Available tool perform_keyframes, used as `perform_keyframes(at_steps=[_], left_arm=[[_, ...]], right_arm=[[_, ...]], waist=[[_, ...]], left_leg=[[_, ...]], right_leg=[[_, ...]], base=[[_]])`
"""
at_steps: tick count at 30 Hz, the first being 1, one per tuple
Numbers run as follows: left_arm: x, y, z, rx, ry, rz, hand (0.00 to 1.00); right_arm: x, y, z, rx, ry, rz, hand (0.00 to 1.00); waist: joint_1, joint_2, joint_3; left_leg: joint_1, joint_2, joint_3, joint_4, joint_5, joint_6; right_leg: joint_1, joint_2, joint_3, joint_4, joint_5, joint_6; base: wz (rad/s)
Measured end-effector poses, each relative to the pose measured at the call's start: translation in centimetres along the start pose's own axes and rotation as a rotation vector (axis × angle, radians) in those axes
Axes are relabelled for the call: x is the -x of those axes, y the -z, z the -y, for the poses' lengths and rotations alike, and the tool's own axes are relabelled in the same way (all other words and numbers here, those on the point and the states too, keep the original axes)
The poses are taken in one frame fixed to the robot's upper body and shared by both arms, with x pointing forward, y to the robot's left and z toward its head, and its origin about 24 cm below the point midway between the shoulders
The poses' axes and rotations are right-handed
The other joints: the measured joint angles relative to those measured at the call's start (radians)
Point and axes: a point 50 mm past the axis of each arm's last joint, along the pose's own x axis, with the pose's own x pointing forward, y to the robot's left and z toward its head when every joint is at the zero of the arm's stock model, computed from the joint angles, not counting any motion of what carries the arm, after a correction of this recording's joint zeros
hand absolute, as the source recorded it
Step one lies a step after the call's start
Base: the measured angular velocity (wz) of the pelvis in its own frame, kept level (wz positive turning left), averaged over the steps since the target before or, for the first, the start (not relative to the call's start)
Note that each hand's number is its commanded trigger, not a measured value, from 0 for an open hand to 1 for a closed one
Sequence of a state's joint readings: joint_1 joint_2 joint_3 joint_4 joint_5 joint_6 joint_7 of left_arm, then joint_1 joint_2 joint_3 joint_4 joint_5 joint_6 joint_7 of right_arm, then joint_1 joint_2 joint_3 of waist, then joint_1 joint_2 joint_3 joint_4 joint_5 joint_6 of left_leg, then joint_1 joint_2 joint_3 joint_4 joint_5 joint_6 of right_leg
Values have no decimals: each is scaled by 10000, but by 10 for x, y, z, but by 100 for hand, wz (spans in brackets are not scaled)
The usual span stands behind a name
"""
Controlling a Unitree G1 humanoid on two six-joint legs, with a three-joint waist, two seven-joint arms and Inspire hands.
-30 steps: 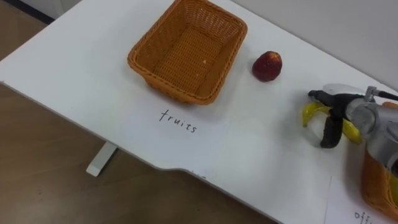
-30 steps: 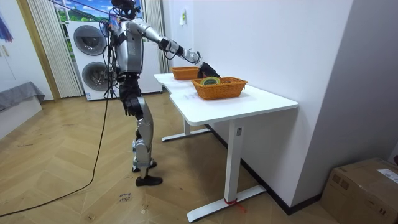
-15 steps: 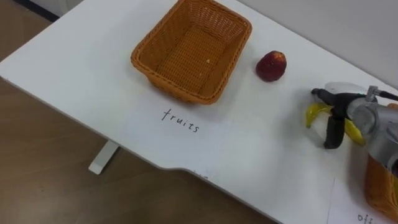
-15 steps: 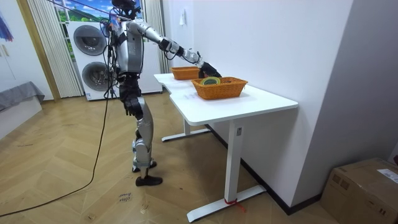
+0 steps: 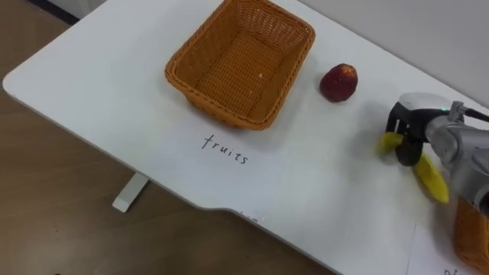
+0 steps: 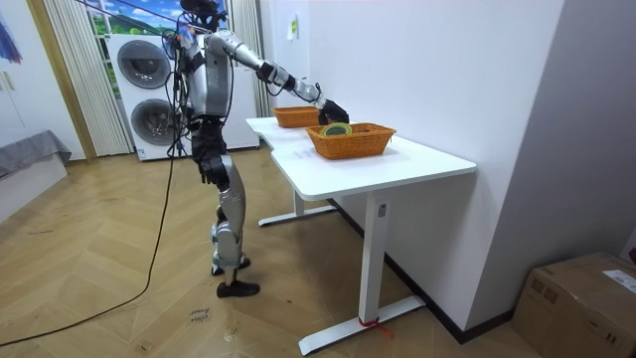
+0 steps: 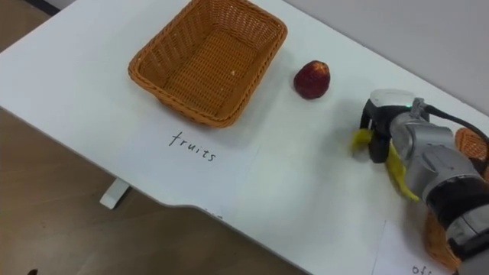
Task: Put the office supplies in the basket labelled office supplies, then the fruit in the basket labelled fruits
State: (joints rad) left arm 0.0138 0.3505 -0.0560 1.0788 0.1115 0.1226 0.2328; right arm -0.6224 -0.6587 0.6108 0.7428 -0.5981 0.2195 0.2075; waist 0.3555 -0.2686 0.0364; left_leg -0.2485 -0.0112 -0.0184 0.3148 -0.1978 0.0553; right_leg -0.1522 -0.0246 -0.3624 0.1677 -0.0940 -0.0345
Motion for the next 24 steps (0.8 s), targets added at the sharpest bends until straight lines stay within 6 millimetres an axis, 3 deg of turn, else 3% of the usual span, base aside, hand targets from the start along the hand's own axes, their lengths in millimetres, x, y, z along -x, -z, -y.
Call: perform_keyframes(at_steps=[7,13,19,23,24], left_arm=[[0,2,0,-10,18,-36,0],[1,5,0,247,-23,-8,0],[3,18,-1,581,-249,-362,0],[4,22,-6,993,-437,-392,0],[5,26,-6,1080,-463,-511,0]], right_arm=[[0,0,-2,-183,-120,79,100],[0,-4,-1,-609,-136,392,100],[16,-31,24,-1162,1015,2121,100],[36,-46,54,-1294,2315,3259,100],[41,-51,58,-1439,2564,3596,100]], waist=[[3,41,36],[-214,-35,1],[-648,1,-25],[-858,97,-78],[-945,127,-149]], left_leg=[[158,-4,0,-59,1,-1],[227,-6,-7,-167,35,-2],[312,-2,62,-244,45,-2],[564,16,156,-309,50,-4],[712,21,170,-413,51,-3]], right_leg=[[141,1,19,0,0,0],[161,5,40,-1,-1,1],[158,62,290,-28,-1,1],[303,72,427,-34,-2,2],[405,74,455,-31,-2,2]], base=[[0],[0],[-5],[-7],[-5]])
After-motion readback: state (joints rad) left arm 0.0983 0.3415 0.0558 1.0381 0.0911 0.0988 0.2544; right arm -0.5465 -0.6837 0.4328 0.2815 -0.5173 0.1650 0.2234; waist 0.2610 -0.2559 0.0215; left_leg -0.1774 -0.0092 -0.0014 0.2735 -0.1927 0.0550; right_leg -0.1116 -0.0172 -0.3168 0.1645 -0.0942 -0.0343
